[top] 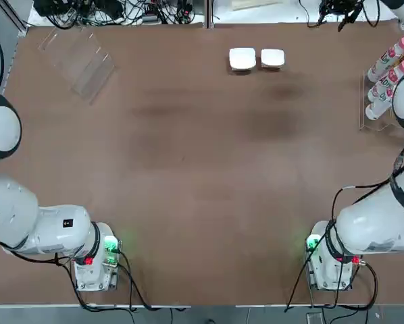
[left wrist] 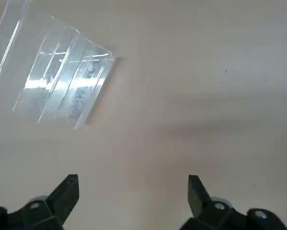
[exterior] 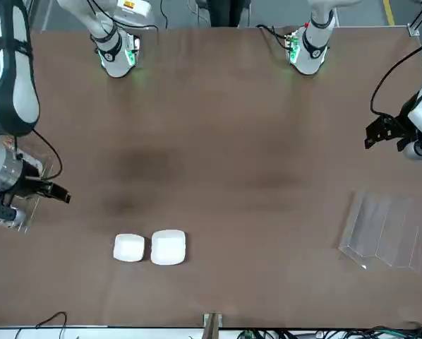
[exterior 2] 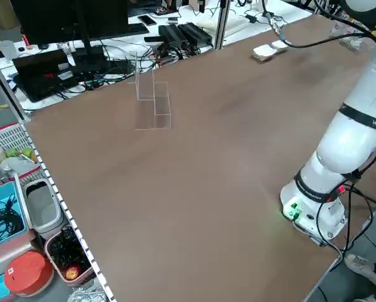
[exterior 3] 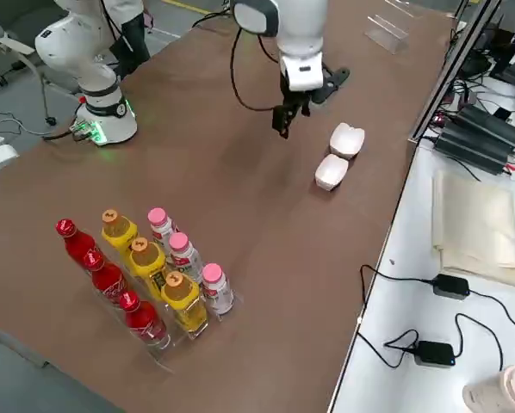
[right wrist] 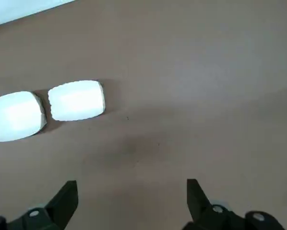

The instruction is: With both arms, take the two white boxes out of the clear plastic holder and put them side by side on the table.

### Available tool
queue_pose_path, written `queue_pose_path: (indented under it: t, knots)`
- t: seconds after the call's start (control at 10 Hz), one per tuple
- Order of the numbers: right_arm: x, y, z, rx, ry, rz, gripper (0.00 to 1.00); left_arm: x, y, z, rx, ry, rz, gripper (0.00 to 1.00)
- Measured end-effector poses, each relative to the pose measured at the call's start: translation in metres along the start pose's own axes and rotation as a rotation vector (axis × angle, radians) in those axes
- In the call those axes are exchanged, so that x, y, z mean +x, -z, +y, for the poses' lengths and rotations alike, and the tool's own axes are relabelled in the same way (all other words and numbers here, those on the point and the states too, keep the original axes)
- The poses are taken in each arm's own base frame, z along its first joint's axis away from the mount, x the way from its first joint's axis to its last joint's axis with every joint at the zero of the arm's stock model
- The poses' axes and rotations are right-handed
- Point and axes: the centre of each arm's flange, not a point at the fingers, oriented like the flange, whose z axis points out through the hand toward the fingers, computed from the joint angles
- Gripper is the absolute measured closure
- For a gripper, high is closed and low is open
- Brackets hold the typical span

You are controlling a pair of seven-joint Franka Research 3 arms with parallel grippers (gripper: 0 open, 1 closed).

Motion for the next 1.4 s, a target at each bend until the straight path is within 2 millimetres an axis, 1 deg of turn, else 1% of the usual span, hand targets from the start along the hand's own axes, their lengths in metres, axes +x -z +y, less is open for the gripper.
queue_pose_path:
  t: [0.2, 0.4, 0.7, 0.8, 1.1, 1.2, 1.4]
  knots:
    - [-0.011, 0.043, -0.005, 0.005, -0.007, 0.017, 0.0, 0.0, 0.0, 0.001, 0.0, -0.002, 0.0, 0.0]
    - [-0.028, 0.077, -0.006, 0.003, -0.013, 0.03, 0.0, 0.0, 0.0, 0.001, 0.0, -0.015, 0.0, 0.0]
    - [-0.049, 0.122, 0.007, -0.013, -0.019, 0.06, 0.0, 0.0, 0.0, -0.001, 0.0, -0.04, 0.0, 0.0]
    - [-0.052, 0.131, 0.011, -0.022, -0.017, 0.075, 0.0, 0.0, 0.0, -0.001, 0.0, -0.047, 0.0, 0.0]
    - [-0.062, 0.145, 0.013, -0.039, 0.0, 0.043, 0.0, 0.0, 0.0, 0.0, 0.0, -0.05, 0.0, 0.0]
    - [-0.063, 0.148, 0.013, -0.041, 0.001, 0.035, 0.0, 0.0, 0.0, 0.0, 0.0, -0.05, 0.0, 0.0]
    - [-0.064, 0.147, 0.014, -0.042, 0.0, 0.026, 0.0, 0.0, 0.0, 0.0, 0.0, -0.049, 0.001, 0.0]
